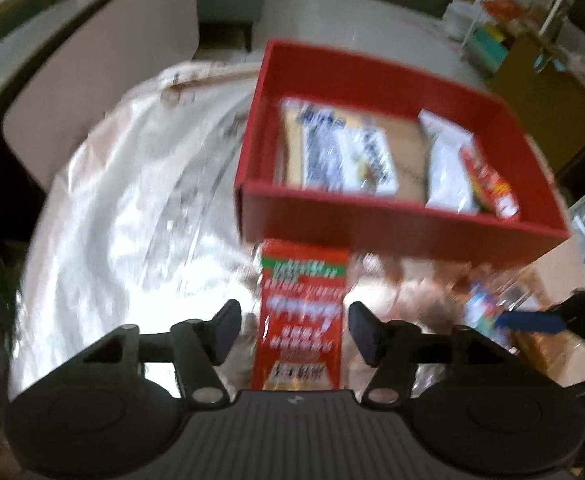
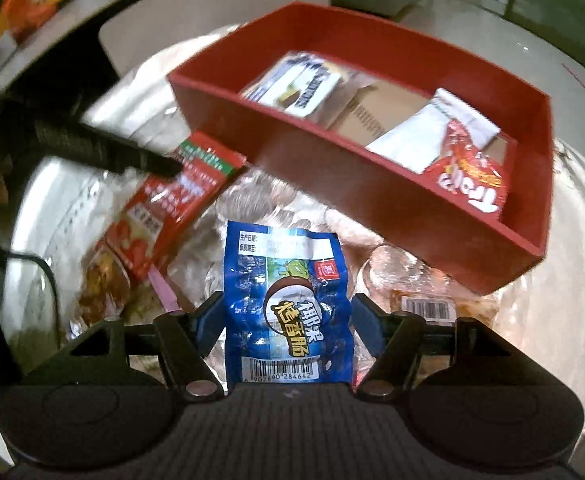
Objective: Organize snacks
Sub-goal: 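Carry the sauce packet and blue packet over the red box with both grippers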
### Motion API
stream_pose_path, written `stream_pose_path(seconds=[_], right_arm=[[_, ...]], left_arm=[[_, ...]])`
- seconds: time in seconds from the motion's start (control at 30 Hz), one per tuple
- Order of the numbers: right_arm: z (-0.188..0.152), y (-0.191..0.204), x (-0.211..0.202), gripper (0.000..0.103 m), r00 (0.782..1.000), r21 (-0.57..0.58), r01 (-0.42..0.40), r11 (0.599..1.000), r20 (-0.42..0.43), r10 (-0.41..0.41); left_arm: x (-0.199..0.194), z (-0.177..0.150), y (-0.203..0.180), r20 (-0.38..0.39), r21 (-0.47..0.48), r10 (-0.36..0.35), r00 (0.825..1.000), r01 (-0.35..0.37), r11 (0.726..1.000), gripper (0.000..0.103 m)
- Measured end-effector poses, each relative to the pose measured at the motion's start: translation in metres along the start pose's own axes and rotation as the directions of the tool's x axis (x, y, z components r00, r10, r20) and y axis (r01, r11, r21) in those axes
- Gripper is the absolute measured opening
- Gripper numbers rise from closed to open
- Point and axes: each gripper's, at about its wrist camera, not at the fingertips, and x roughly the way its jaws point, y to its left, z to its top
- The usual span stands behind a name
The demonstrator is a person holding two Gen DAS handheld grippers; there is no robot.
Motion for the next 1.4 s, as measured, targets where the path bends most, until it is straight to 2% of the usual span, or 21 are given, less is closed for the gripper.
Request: stream_pose_path(seconds=[0.03, 0.1, 0.17, 0.23, 0.27, 0.3, 0.33, 0.47, 0.53, 0.73, 0.83, 0.93, 1.17, 1.3, 1.4], right_arm=[[0.002, 0.0, -0.004, 0.073, 1.0, 0.005, -0.003, 1.0, 0.007, 0.003], [0.004, -0.003, -0.01, 0.073, 1.0, 0.013, -0.012, 1.0, 0.017, 0.012], [0.008, -0.005, -0.012, 0.073, 1.0, 0.027, -0.013, 1.0, 0.028, 0.012], [0.011, -0.005, -0.017, 0.073, 0.999, 0.034, -0.018, 0.999, 0.047, 0.016], [0.012, -0.005, -0.021, 0.073, 0.998, 0.036, -0.02, 0.999, 0.06, 0.018], [0.013, -0.005, -0.024, 0.073, 0.997, 0.037, -0.019, 0.999, 0.073, 0.016], [0.014, -0.004, -0.029, 0.073, 0.996, 0.037, -0.019, 0.999, 0.086, 0.015], [0.015, -0.01, -0.043, 0.073, 0.992, 0.052, -0.026, 0.998, 0.128, 0.019], [0.016, -0.015, -0.048, 0.073, 0.99, 0.069, -0.024, 0.997, 0.144, 0.014], [0.025, -0.025, -0.065, 0.073, 0.976, 0.101, -0.024, 0.995, 0.219, 0.002], [0.032, -0.029, -0.069, 0.073, 0.969, 0.121, -0.014, 0.993, 0.247, -0.016], [0.041, -0.034, -0.07, 0.073, 0.963, 0.142, -0.004, 0.99, 0.267, -0.035], [0.064, -0.047, -0.064, 0.073, 0.946, 0.189, 0.034, 0.981, 0.309, -0.093], [0.079, -0.058, -0.055, 0.073, 0.939, 0.216, 0.05, 0.975, 0.322, -0.119], [0.087, -0.069, -0.046, 0.074, 0.935, 0.244, 0.058, 0.968, 0.326, -0.138]], left_arm=[[0.003, -0.004, 0.0, -0.011, 0.002, 0.016, 1.0, -0.016, 1.0, 0.054], [0.01, -0.011, -0.005, -0.025, 0.011, 0.044, 0.999, -0.043, 0.999, 0.064], [0.02, -0.013, -0.015, -0.02, 0.035, 0.076, 0.997, -0.075, 0.997, 0.068], [0.032, -0.015, -0.028, -0.001, 0.067, 0.146, 0.989, -0.146, 0.987, 0.071], [0.032, -0.016, -0.032, 0.022, 0.063, 0.151, 0.988, -0.152, 0.986, 0.066], [0.03, -0.015, -0.035, 0.028, 0.059, 0.142, 0.989, -0.144, 0.988, 0.05], [0.028, -0.015, -0.038, 0.019, 0.058, 0.123, 0.992, -0.124, 0.991, 0.045], [0.022, -0.016, -0.044, 0.025, 0.058, 0.149, 0.989, -0.15, 0.987, 0.038], [0.017, -0.015, -0.043, 0.033, 0.049, 0.141, 0.989, -0.142, 0.989, 0.037], [-0.021, -0.004, -0.038, 0.11, 0.003, 0.047, 0.993, -0.048, 0.999, 0.036], [-0.04, 0.005, -0.039, 0.167, -0.006, 0.007, 0.986, -0.006, 1.0, 0.036], [-0.051, 0.018, -0.045, 0.224, 0.005, -0.001, 0.975, 0.0, 1.0, 0.036], [-0.04, 0.059, -0.056, 0.263, -0.012, -0.003, 0.965, 0.007, 1.0, 0.036], [-0.023, 0.083, -0.064, 0.292, -0.004, 0.025, 0.956, -0.025, 1.0, 0.036], [-0.011, 0.092, -0.066, 0.287, -0.006, 0.028, 0.957, -0.028, 1.0, 0.036]])
